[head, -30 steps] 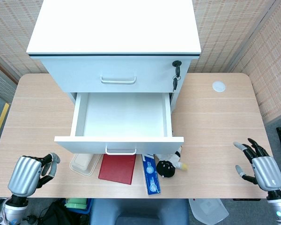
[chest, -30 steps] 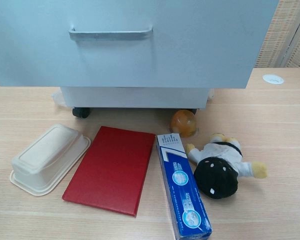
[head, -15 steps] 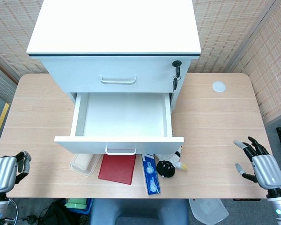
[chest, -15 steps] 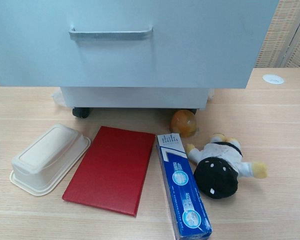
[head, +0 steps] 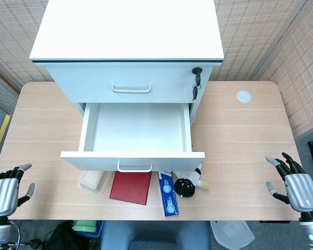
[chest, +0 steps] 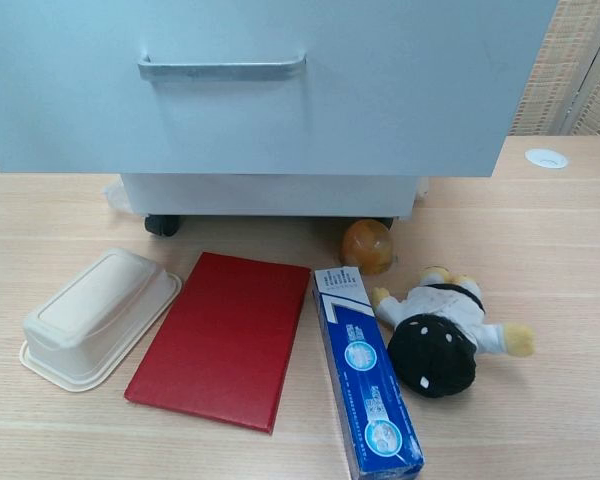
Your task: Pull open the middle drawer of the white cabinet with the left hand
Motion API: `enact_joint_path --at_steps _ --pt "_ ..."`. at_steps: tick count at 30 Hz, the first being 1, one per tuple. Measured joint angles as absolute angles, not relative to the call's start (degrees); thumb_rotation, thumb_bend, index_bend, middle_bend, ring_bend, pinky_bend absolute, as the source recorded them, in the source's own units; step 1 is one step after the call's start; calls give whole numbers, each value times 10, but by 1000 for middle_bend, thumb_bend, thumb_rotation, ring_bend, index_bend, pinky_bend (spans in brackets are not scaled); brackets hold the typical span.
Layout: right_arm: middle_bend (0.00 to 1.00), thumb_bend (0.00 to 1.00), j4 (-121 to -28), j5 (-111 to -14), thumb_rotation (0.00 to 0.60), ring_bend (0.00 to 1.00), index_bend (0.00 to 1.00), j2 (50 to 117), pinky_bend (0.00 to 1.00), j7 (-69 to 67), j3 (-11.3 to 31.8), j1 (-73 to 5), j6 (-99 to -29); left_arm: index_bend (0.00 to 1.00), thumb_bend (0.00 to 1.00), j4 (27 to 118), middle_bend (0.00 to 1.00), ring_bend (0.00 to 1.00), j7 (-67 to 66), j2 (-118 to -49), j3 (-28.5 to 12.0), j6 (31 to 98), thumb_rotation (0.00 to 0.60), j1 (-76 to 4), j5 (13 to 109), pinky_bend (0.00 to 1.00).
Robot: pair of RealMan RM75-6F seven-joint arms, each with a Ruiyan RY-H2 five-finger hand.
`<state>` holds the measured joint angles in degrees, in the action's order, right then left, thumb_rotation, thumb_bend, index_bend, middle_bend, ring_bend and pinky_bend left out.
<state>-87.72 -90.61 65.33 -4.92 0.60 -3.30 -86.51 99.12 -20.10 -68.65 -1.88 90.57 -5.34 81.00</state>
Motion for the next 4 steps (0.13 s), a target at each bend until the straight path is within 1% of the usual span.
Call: enact_joint_path --at_steps 4 --pt "246 307 -876 -906 600 143 184 654 183 -51 5 -31 -865 256 330 981 332 390 -197 -697 -20 907 600 -52 818 377"
